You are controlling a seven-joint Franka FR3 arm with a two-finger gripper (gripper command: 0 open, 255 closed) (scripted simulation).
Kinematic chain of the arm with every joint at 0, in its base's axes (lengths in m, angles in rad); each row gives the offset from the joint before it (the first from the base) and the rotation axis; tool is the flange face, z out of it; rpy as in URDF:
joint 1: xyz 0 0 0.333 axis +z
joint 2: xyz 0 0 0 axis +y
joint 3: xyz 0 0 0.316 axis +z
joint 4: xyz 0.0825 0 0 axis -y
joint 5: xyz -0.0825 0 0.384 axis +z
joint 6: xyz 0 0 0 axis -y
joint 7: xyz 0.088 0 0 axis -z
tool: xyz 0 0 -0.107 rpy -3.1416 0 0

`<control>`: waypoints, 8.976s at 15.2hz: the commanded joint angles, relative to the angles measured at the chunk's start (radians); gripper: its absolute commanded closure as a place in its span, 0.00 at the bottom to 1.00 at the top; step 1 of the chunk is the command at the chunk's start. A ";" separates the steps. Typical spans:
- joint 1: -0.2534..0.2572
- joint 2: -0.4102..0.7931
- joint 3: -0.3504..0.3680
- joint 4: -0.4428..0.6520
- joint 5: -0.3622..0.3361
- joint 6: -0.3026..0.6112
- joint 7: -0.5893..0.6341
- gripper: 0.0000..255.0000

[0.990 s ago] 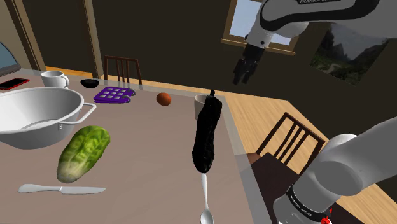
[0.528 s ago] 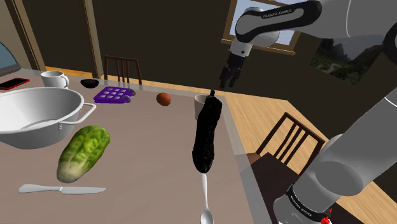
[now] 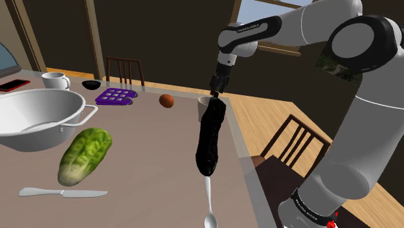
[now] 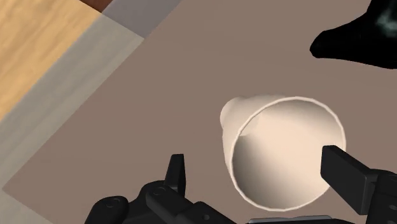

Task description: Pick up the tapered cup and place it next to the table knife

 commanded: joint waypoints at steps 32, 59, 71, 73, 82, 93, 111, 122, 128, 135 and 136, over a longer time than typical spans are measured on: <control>0.000 0.084 0.006 0.053 0.012 0.021 -0.011 1.00; -0.006 0.044 -0.001 0.362 -0.007 -0.325 0.034 1.00; 0.072 -0.074 0.050 0.283 -0.022 -0.346 0.165 1.00; 0.097 -0.110 0.070 0.237 -0.024 -0.330 0.209 1.00; 0.200 -0.217 0.173 0.101 -0.021 -0.275 0.409 1.00; 0.322 -0.239 0.314 0.071 -0.011 -0.230 0.667 1.00; 0.555 0.004 0.528 0.349 -0.110 -0.221 1.121 1.00; 0.566 0.016 0.533 0.228 -0.116 -0.088 1.131 1.00; 0.565 0.020 0.532 0.153 -0.116 -0.009 1.126 1.00; 0.566 0.036 0.530 0.079 -0.120 0.080 1.122 1.00; 0.566 0.040 0.530 0.069 -0.121 0.093 1.122 1.00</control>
